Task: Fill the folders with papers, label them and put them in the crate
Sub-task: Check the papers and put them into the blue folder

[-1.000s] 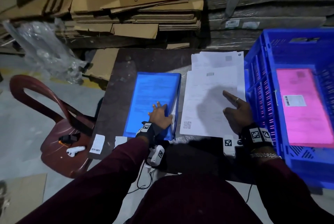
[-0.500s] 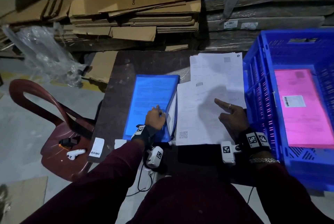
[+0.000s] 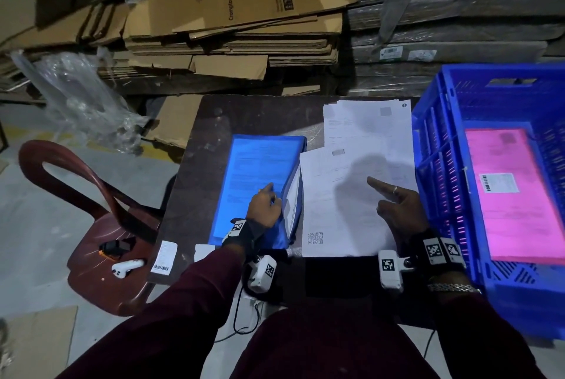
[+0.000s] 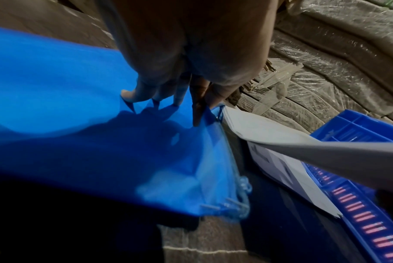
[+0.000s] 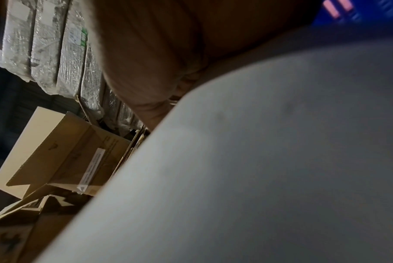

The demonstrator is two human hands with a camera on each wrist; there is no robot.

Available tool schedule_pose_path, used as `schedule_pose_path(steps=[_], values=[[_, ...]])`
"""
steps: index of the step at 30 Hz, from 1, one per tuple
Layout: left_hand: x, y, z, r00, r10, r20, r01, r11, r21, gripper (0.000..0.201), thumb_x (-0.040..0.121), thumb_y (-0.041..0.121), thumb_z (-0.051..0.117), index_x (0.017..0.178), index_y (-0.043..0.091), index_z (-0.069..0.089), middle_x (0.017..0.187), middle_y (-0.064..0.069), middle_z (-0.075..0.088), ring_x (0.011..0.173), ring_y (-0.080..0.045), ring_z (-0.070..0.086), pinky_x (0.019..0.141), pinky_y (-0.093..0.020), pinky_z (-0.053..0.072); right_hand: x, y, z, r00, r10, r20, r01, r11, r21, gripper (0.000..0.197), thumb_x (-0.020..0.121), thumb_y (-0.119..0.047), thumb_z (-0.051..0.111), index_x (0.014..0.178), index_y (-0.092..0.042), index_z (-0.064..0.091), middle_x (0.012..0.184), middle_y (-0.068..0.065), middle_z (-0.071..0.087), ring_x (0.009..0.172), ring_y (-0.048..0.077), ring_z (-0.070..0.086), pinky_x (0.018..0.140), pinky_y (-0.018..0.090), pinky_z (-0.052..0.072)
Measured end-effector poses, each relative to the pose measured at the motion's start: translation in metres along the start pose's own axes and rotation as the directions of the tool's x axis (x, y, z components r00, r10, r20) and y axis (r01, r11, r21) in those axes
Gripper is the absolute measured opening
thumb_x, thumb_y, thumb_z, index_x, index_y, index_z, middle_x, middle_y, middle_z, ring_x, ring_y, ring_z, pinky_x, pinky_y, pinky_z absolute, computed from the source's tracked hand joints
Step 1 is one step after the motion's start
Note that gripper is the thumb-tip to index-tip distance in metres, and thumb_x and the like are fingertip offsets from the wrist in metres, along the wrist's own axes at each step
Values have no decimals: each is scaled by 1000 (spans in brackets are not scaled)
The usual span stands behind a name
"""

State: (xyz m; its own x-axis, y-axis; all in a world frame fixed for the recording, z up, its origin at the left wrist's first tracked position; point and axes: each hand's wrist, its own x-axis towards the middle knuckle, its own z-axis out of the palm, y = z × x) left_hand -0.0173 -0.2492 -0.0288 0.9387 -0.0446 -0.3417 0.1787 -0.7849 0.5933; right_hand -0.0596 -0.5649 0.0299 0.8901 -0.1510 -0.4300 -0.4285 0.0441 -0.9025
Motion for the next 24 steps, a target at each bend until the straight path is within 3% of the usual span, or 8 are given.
schedule_pose_path(steps=[2, 5, 8, 10, 12, 14, 17, 24], values=[[2, -4, 1, 1000, 0, 0, 0, 1000, -28, 27, 96, 10, 52, 81, -11, 59, 151, -14, 39, 138, -25, 42, 104, -27, 36, -3, 6, -1, 1000, 3, 13, -3, 1000, 27, 64, 78, 23, 48, 124, -17, 67, 93, -11, 71, 40, -2, 36, 38, 14, 30], [4, -7, 0, 1000, -21, -21, 19, 996, -93, 23, 96, 9, 52, 92, -11, 62, 147, -13, 47, 134, -25, 46, 101, -21, 34, -2, 18, 3, 999, 15, 46, -15, 1000, 6, 65, 77, 21, 50, 122, -21, 69, 98, -2, 74, 41, 4, 30, 41, 17, 30], [2, -7, -3, 997, -31, -68, 21, 991, -136, 31, 97, 8, 52, 122, -9, 59, 129, -18, 61, 123, -28, 54, 92, -13, 32, -5, 13, 8, 997, 58, 52, -57, 998, -20, 60, 80, 22, 47, 127, -12, 65, 55, -24, 59, 38, 3, 26, 39, 14, 26], [1, -9, -2, 997, -14, -75, 3, 991, -136, 28, 97, 7, 53, 114, -13, 60, 126, -19, 63, 123, -27, 54, 91, -13, 32, -10, 4, 13, 997, 48, 53, -49, 999, 17, 61, 81, 23, 44, 126, -14, 63, 43, -21, 51, 36, 3, 23, 37, 14, 24], [-1, -8, -3, 998, 6, -55, -13, 991, -132, 20, 95, 6, 55, 82, -8, 59, 130, -19, 60, 130, -26, 50, 91, -15, 32, -6, 4, 15, 997, 49, 67, -54, 996, 72, 62, 80, 24, 44, 125, -14, 64, 52, -17, 60, 38, 4, 23, 37, 16, 24], [-3, -8, -6, 999, 29, -42, -34, 991, -132, 27, 94, 6, 57, 70, 2, 49, 133, -18, 58, 134, -24, 46, 91, -17, 33, 3, 7, 17, 997, 40, 70, -46, 995, 87, 61, 78, 23, 45, 125, -11, 66, 85, -5, 75, 42, 7, 27, 40, 19, 27], [-4, -8, -9, 997, 70, -20, -72, 992, -103, 30, 94, 10, 59, 67, 6, 47, 139, -16, 53, 136, -23, 44, 93, -21, 35, 18, 4, 22, 998, 27, 58, -32, 997, 76, 60, 79, 23, 47, 125, -9, 66, 119, -4, 68, 52, 12, 36, 46, 23, 32], [-8, -9, -8, 996, 86, -18, -87, 994, -71, 21, 88, 11, 65, 69, 2, 63, 136, -10, 58, 132, -17, 49, 87, -16, 35, 40, 2, 41, 995, 19, 99, -27, 996, 81, 69, 78, 19, 43, 133, -19, 60, 138, -9, 54, 70, 17, 53, 52, 27, 35]])
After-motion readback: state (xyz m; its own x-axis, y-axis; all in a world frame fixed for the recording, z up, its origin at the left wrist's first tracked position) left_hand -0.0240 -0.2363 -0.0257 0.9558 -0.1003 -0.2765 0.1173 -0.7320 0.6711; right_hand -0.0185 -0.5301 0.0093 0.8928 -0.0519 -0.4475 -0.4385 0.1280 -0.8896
